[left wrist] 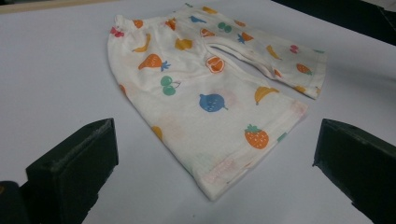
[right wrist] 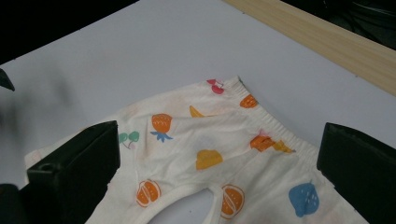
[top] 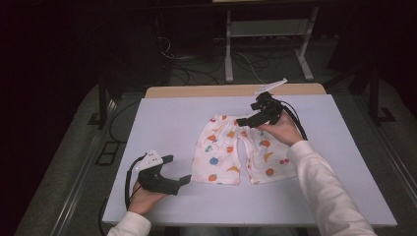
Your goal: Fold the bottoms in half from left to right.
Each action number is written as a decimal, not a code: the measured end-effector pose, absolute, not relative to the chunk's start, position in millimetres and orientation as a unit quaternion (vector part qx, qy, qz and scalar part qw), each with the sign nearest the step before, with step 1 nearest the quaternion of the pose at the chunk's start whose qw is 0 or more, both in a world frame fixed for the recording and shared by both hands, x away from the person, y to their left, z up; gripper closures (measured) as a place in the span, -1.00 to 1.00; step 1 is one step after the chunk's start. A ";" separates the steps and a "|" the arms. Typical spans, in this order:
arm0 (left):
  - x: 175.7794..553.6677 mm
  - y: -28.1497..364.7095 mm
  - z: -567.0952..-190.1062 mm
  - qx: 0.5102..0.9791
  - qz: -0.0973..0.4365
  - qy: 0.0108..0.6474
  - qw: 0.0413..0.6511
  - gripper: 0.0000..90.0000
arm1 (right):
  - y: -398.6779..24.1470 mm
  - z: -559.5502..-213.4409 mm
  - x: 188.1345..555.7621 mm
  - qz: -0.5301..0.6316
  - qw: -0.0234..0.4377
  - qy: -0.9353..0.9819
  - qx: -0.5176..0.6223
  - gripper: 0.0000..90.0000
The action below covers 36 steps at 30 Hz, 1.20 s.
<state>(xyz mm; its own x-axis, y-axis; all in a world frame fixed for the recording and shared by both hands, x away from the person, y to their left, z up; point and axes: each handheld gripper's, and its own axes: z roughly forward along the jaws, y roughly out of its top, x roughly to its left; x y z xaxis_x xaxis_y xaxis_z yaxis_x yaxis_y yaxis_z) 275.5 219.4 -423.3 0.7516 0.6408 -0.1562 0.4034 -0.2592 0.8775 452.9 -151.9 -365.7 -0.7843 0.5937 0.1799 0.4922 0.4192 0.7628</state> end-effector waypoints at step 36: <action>273.8 220.7 -422.5 0.782 0.113 0.332 0.516 -1.00 | -84.6 -374.1 501.7 0.417 0.051 0.854 0.308 -1.00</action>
